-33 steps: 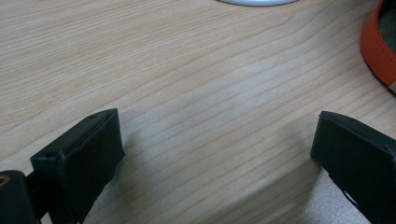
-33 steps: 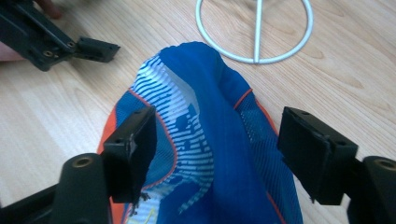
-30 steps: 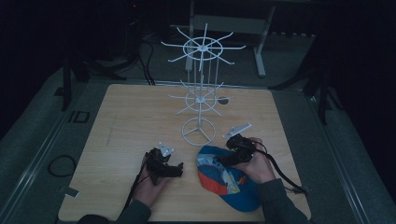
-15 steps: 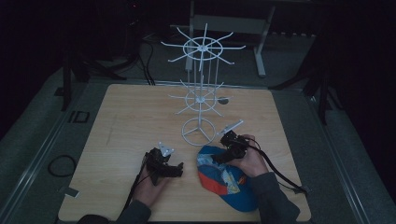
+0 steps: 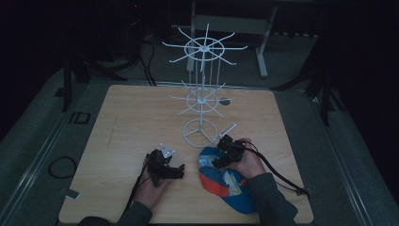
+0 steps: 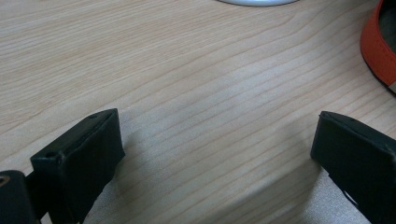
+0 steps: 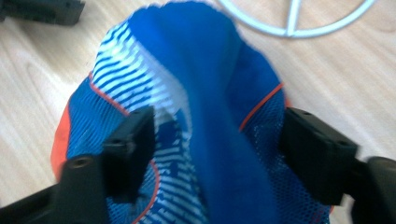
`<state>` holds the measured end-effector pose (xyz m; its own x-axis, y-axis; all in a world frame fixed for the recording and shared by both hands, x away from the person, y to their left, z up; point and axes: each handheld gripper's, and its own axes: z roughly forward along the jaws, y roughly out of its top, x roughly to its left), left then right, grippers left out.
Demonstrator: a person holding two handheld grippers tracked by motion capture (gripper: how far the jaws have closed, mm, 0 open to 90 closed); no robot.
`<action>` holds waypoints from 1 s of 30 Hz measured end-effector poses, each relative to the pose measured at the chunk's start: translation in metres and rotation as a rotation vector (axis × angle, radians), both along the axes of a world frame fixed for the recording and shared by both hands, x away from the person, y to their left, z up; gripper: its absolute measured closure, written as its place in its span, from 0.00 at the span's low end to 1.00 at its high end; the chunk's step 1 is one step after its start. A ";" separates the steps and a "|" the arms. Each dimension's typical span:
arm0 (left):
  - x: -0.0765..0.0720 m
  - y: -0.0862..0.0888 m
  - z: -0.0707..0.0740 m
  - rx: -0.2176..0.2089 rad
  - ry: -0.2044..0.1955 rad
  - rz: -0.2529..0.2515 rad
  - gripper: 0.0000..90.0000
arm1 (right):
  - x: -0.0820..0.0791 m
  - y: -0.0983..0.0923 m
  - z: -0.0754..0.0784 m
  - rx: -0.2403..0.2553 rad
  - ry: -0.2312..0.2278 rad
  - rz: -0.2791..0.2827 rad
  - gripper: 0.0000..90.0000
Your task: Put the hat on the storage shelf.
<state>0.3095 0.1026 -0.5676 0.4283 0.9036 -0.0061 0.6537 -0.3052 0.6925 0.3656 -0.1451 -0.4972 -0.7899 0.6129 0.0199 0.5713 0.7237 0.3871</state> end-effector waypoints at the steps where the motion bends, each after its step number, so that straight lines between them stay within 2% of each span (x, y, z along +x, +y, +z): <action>1: 0.000 0.000 0.000 0.001 0.000 0.000 0.03 | 0.000 0.000 0.000 0.002 0.006 0.005 0.40; 4: 0.000 0.000 0.000 0.001 0.000 -0.001 0.03 | -0.001 0.001 0.000 0.005 0.024 0.030 0.55; 6: 0.000 0.000 0.000 0.000 0.000 0.000 0.03 | -0.001 0.001 -0.001 0.002 0.030 0.035 0.59; 9: 0.000 0.000 0.000 0.001 0.001 0.000 0.03 | -0.001 0.000 -0.001 0.000 0.053 0.058 0.76; 10: 0.000 0.000 0.000 0.001 0.001 0.000 0.03 | -0.001 0.000 -0.001 0.000 0.053 0.058 0.76; 15: 0.000 0.000 0.000 -0.001 -0.001 0.002 0.03 | -0.004 -0.001 0.001 0.016 0.059 0.083 0.93; 22: 0.000 0.000 0.000 -0.002 -0.002 0.002 0.03 | -0.012 -0.005 0.012 0.057 0.030 0.105 0.98; 27: 0.000 0.000 0.000 -0.002 -0.001 0.003 0.03 | -0.018 -0.011 0.023 0.106 0.007 0.113 0.98; 28: 0.000 0.000 0.000 -0.003 -0.001 0.002 0.03 | -0.021 -0.014 0.028 0.131 -0.002 0.114 0.98; 30: 0.000 0.000 0.000 -0.002 -0.002 0.002 0.03 | -0.022 -0.015 0.030 0.142 -0.005 0.115 0.98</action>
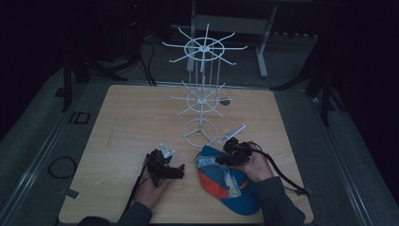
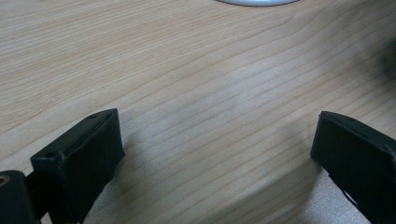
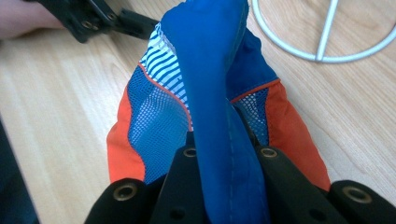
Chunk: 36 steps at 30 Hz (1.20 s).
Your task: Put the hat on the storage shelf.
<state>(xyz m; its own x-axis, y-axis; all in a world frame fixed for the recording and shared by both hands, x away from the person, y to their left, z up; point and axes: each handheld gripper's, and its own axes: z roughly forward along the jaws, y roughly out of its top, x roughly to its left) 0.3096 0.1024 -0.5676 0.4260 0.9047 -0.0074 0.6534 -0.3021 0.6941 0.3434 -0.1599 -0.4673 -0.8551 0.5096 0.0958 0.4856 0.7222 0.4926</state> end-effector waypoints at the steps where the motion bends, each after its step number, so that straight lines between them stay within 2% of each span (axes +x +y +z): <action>1: 0.000 0.000 0.000 0.000 0.000 0.000 0.03 | -0.001 -0.001 0.002 0.008 -0.004 0.000 0.98; 4: 0.000 0.000 0.000 -0.001 0.002 0.000 0.03 | -0.005 -0.005 0.007 0.024 -0.015 -0.001 0.98; 6: 0.000 0.000 0.000 0.000 0.003 -0.001 0.03 | -0.007 -0.008 0.013 0.062 -0.018 0.003 0.98; 9: 0.000 0.000 0.000 0.001 0.003 -0.002 0.03 | -0.007 -0.010 0.016 0.077 -0.020 0.006 0.98; 14: 0.000 0.000 0.000 0.001 0.005 -0.003 0.03 | -0.013 -0.014 0.028 0.092 -0.054 0.007 0.98; 21: 0.000 0.000 0.000 -0.002 0.003 0.000 0.03 | -0.017 -0.020 0.036 0.097 -0.077 0.001 0.98; 26: 0.000 0.000 0.000 -0.002 0.003 0.000 0.03 | -0.026 -0.025 0.047 0.142 -0.105 0.001 0.98; 32: 0.000 0.000 0.000 -0.003 0.001 0.001 0.03 | -0.033 -0.029 0.059 0.165 -0.146 -0.010 0.98; 36: 0.000 0.000 0.000 -0.004 0.001 0.001 0.03 | -0.033 -0.031 0.063 0.176 -0.151 -0.008 0.98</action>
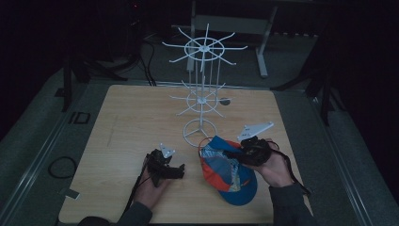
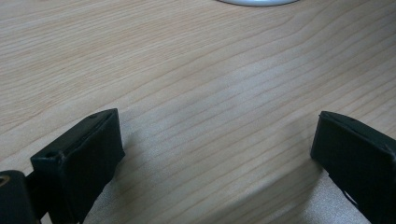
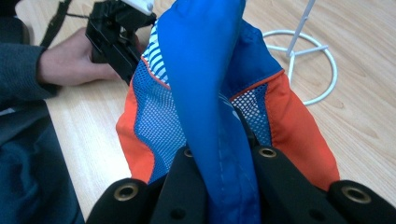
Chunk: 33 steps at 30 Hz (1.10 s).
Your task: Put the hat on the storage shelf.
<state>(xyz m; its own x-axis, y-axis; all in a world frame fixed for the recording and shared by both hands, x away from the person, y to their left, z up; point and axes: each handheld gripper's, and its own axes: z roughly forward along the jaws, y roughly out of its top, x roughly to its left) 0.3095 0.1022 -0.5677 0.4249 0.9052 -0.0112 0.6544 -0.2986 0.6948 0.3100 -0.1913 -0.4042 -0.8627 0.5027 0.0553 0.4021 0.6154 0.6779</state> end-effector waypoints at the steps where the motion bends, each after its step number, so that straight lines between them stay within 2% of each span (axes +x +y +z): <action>1: 0.000 0.000 0.000 0.001 0.000 0.000 0.03 | 0.000 0.000 0.001 0.005 0.003 -0.001 0.98; 6: 0.000 0.000 0.000 0.003 0.000 -0.002 0.03 | -0.001 -0.005 0.009 0.002 -0.004 -0.009 0.98; 18: 0.000 0.000 0.000 0.003 0.001 -0.002 0.03 | -0.002 -0.018 0.018 0.035 -0.003 -0.035 0.98; 33: 0.000 0.000 0.000 0.003 0.001 -0.002 0.03 | -0.003 -0.032 0.039 0.072 -0.040 -0.067 0.98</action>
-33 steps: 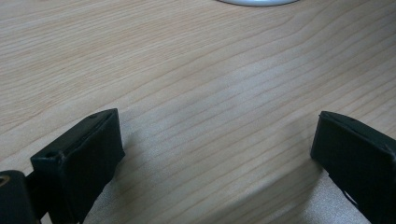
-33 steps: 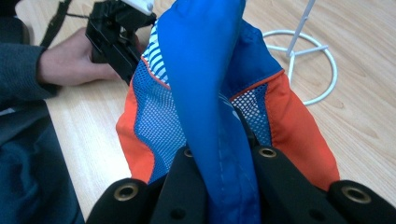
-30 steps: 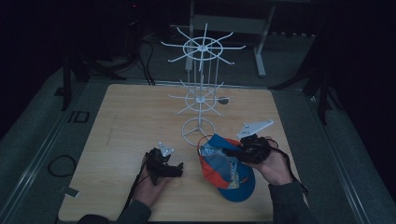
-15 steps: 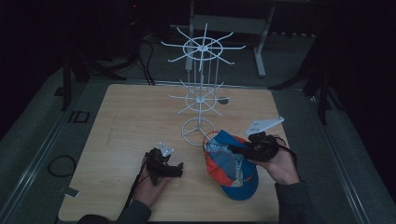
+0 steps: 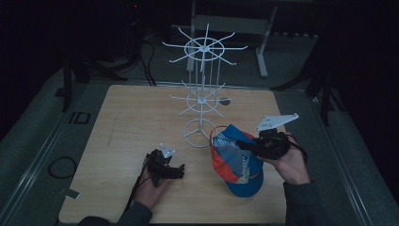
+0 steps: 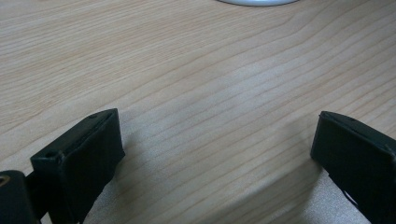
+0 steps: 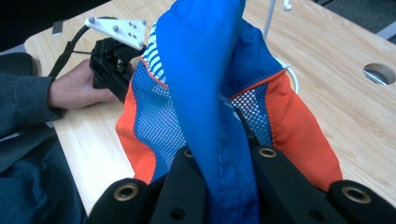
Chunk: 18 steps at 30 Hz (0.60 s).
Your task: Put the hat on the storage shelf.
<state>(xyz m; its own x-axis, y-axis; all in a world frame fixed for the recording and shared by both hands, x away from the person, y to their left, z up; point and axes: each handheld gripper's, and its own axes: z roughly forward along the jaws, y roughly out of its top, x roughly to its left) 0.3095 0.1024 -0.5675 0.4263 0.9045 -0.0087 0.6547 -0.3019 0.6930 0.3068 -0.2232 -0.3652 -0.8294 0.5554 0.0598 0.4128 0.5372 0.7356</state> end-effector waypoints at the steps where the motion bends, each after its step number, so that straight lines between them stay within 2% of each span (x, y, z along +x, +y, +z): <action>1: 0.000 0.000 0.000 0.000 0.000 0.000 0.03 | 0.000 -0.001 0.001 0.002 0.000 0.000 0.98; 18: 0.000 0.000 0.000 0.000 0.000 0.000 0.03 | 0.001 -0.014 0.019 0.041 -0.036 -0.046 0.98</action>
<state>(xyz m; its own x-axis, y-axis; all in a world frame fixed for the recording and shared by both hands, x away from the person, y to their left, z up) 0.3096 0.1024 -0.5675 0.4267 0.9044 -0.0090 0.6544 -0.3018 0.6933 0.3074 -0.2370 -0.3467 -0.8053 0.5904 0.0540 0.4092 0.4877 0.7712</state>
